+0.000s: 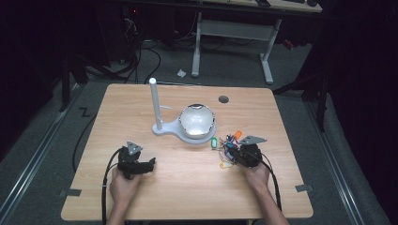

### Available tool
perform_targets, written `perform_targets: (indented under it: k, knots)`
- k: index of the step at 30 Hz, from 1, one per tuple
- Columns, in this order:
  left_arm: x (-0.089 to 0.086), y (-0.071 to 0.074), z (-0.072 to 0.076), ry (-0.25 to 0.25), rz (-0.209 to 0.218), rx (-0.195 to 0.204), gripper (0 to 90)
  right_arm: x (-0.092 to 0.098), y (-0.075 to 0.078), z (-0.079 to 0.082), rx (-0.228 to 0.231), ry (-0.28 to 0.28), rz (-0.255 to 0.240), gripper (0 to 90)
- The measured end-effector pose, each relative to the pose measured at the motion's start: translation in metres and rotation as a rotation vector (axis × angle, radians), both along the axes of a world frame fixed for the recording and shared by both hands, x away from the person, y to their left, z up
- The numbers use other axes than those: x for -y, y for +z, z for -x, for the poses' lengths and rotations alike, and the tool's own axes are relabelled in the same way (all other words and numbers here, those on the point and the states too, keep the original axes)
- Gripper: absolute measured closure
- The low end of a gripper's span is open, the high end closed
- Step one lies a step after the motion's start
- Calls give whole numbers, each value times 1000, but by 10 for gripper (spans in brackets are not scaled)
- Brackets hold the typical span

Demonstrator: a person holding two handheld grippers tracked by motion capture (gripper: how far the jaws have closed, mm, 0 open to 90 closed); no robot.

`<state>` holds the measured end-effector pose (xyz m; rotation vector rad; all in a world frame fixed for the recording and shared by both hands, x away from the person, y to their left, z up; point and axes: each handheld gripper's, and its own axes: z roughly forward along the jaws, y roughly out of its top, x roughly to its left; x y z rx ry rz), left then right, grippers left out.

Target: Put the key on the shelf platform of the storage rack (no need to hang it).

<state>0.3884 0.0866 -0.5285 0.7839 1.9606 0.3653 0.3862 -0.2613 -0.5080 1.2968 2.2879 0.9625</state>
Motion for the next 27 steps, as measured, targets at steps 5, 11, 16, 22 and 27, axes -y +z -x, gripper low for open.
perform_targets:
  k: [5,11,16,22,27]
  knots:
    - [0,0,0,-2,-2,0,154,4,7,3,26,3,-9,842]
    - [0,0,0,-2,-2,0,154,13,22,8,52,1,-61,844]
    - [0,0,0,-2,-2,0,154,19,39,12,86,10,-73,845]
    - [0,0,0,-4,-3,1,155,20,67,12,143,27,-83,845]
    - [0,0,0,-4,-3,1,154,21,87,6,178,32,-81,846]
